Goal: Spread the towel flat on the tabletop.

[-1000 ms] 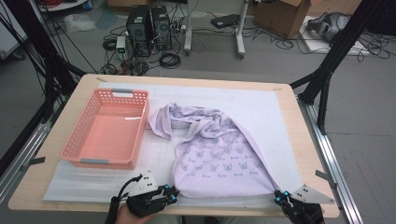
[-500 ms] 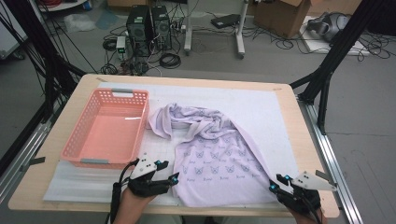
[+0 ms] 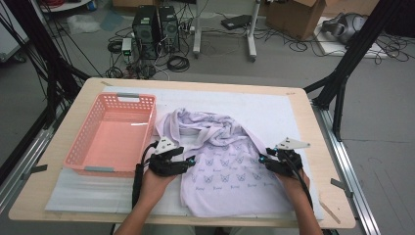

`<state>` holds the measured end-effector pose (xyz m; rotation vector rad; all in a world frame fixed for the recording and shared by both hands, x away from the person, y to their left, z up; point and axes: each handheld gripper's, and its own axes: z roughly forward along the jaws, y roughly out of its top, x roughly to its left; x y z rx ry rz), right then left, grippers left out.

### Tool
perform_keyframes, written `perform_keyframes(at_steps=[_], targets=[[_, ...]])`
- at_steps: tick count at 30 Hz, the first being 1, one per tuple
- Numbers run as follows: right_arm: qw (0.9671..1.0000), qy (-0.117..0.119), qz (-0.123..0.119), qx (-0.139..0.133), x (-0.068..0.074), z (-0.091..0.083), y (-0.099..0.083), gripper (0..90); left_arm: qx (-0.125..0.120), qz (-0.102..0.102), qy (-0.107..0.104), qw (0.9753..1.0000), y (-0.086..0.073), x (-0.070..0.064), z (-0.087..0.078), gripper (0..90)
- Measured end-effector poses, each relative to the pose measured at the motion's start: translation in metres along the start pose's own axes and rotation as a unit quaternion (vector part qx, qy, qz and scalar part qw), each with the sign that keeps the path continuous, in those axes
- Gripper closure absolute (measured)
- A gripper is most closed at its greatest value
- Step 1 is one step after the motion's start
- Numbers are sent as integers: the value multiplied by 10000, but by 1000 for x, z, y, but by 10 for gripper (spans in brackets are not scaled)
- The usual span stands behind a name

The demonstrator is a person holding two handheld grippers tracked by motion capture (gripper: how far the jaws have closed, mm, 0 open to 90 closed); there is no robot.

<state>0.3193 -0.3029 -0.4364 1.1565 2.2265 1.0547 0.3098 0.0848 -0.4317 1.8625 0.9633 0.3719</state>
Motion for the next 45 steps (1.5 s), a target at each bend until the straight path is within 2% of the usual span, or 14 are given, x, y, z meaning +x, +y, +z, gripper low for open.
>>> perform_keyframes(at_steps=[2,4,6,11,13,18,21,24,27,29,32,35,42,45], targets=[[9999,-115,-79,45,-2,10,8,606,122,-3,41,9999,5,3,10,424],[9997,-105,-156,126,-4,18,13,739,237,61,33,9997,8,5,20,426],[9988,-298,-206,333,-7,21,13,861,374,112,63,9992,11,6,30,431],[9949,-888,123,464,-25,1,2,879,486,190,103,9986,17,4,45,444],[9941,-920,302,495,-34,-13,-8,879,508,274,101,9983,20,0,49,443],[9944,-739,511,548,-40,-52,-39,878,505,396,94,9979,24,-6,53,421],[9967,-311,631,404,-38,-69,-53,873,470,433,-118,9979,25,-8,59,424],[9982,-50,497,317,-32,-76,-52,847,552,496,-304,9968,27,-15,69,424],[9992,-93,360,155,-28,-77,-40,748,719,693,-213,9948,30,-22,81,442],[9993,-103,348,37,-29,-75,-31,747,701,683,-121,9951,31,-23,86,454],[9995,-151,269,-48,-30,-66,-21,722,733,659,-36,9951,29,-21,90,577],[9996,-145,225,-111,-30,-52,-12,694,782,681,-103,9946,30,-19,85,815],[9999,-131,-10,24,-25,-10,16,626,838,620,-395,9938,19,-17,51,842],[9995,-157,-245,116,-16,9,26,627,752,631,-425,9943,11,-16,34,844]])
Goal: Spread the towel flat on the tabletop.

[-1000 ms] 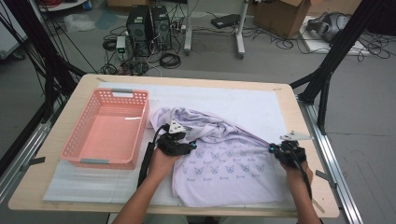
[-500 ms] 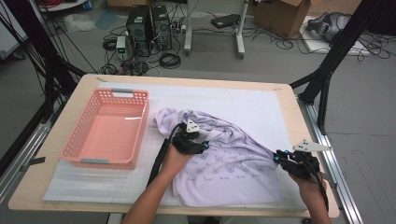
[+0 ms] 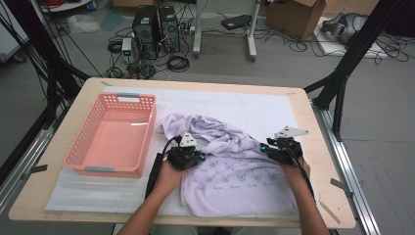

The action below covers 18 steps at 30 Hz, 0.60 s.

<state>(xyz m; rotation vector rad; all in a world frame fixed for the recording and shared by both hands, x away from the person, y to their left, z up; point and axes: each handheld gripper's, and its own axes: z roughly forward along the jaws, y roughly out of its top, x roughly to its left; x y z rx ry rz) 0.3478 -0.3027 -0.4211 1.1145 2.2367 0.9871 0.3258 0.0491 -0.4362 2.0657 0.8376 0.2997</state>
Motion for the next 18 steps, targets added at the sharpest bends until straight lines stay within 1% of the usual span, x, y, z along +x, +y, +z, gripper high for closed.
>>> perform_keyframes(at_steps=[1,3,4,6,7,8,9,10,14,15,17,18], targets=[[9999,21,-44,107,2,6,3,632,-22,-28,-19,10000,-3,0,-4,844],[9995,100,-97,298,3,18,6,674,-85,-90,-48,9999,-10,-1,-12,844],[9992,158,-74,364,3,23,7,726,-89,-114,-65,9999,-14,-1,-16,844],[9982,339,-30,498,4,28,6,825,-133,-156,-89,9998,-21,-2,-21,844],[9974,437,-11,566,3,29,5,844,-142,-169,-112,9997,-25,-3,-24,844],[9972,470,7,574,3,27,4,856,-155,-180,-129,9996,-28,-5,-26,844],[9971,495,5,572,2,24,3,861,-166,-170,-145,9996,-30,-6,-28,845],[9973,442,-5,585,2,21,3,863,-193,-183,-169,9995,-32,-8,-30,844],[9973,103,-27,732,-1,-1,-7,864,-235,-113,-258,9993,-36,-16,-37,844],[9971,74,18,755,-3,-7,-11,863,-243,-122,-291,9992,-37,-18,-38,844],[9969,113,80,776,-5,-20,-21,863,-260,-107,-374,9989,-38,-22,-39,844],[9968,163,52,775,-6,-26,-27,863,-251,-89,-399,9988,-38,-24,-39,844]])
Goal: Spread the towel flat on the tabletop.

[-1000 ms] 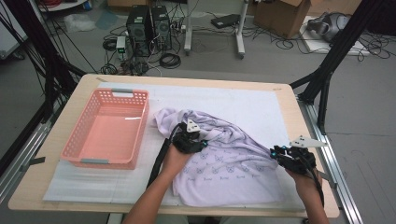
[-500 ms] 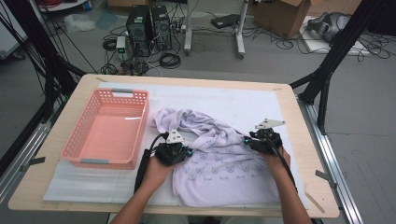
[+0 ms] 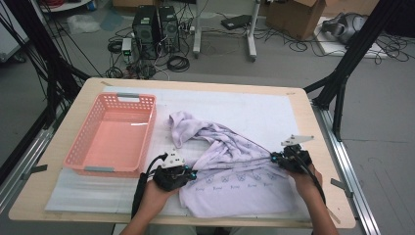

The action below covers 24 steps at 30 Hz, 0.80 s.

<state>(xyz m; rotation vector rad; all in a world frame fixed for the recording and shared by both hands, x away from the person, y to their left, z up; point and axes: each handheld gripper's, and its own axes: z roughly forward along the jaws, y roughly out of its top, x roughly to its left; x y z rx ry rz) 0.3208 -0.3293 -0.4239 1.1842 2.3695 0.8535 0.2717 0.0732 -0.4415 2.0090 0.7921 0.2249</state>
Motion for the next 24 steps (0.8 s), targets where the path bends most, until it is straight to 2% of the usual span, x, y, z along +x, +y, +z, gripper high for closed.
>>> perform_keyframes(at_steps=[2,5,8,11,13,18,21,24], targets=[[9999,134,44,-33,1,-10,-11,863,3,46,-48,10000,-1,-3,0,843],[9994,289,-125,-148,4,-20,-14,821,-94,4,-21,10000,-3,-1,1,840],[9985,205,-196,-466,4,-25,-3,693,-163,-42,56,9998,-4,2,2,838],[9961,256,-229,-808,3,-24,19,667,-199,-58,52,9998,-5,3,3,837],[9941,368,-355,-954,5,-15,37,655,-216,-42,58,9997,-5,4,4,837],[9931,627,-708,-688,15,24,83,647,-241,-44,23,9997,-5,5,4,836],[9915,846,-701,-702,18,45,104,655,-232,-24,-4,9997,-5,5,4,836],[9905,955,-838,-523,24,68,122,652,-256,-34,-30,9997,-5,5,4,836]])
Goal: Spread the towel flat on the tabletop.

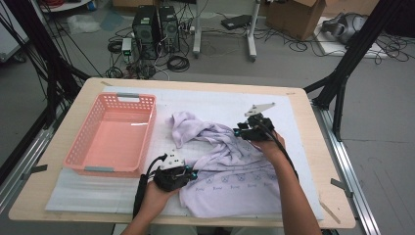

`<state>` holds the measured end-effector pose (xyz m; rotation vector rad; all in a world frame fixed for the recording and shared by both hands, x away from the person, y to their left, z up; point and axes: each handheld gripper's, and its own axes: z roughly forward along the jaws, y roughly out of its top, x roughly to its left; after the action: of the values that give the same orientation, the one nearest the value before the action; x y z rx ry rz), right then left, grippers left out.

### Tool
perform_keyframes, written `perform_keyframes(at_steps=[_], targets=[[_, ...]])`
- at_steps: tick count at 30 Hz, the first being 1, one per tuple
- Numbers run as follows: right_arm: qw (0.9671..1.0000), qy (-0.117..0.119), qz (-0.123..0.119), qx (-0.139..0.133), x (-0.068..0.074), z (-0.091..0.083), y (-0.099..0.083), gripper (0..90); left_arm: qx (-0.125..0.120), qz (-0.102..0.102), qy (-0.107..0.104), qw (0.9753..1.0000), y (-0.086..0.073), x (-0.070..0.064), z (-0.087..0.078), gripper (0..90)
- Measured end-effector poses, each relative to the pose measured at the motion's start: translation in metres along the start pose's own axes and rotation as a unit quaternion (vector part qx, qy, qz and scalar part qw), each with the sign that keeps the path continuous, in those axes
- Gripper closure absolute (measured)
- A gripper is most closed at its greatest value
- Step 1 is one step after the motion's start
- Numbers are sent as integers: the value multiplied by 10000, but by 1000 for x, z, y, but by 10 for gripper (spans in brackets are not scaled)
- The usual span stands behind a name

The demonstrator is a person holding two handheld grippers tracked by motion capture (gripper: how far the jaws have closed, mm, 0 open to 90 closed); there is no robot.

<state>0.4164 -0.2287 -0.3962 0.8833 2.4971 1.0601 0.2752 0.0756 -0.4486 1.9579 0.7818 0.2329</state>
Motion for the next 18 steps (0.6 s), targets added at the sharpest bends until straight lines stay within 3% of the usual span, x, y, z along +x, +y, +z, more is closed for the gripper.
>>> perform_keyframes(at_steps=[6,8,10,11,13,15,18], targets=[[9992,211,-249,229,0,39,30,647,8,-40,-24,10000,0,1,0,836],[9983,219,-326,420,3,51,35,657,5,-29,-18,10000,0,1,0,836],[9975,303,-320,544,6,59,36,759,13,10,-15,10000,0,1,0,836],[9972,304,-315,602,8,61,36,853,12,13,-13,10000,0,1,0,836],[9971,273,-333,620,8,59,35,866,9,17,-13,10000,0,1,0,836],[9990,150,-94,419,2,49,34,871,5,8,-2,10000,0,0,0,836],[9990,-251,22,370,-9,32,28,873,8,37,-1,10000,0,-1,0,835]])
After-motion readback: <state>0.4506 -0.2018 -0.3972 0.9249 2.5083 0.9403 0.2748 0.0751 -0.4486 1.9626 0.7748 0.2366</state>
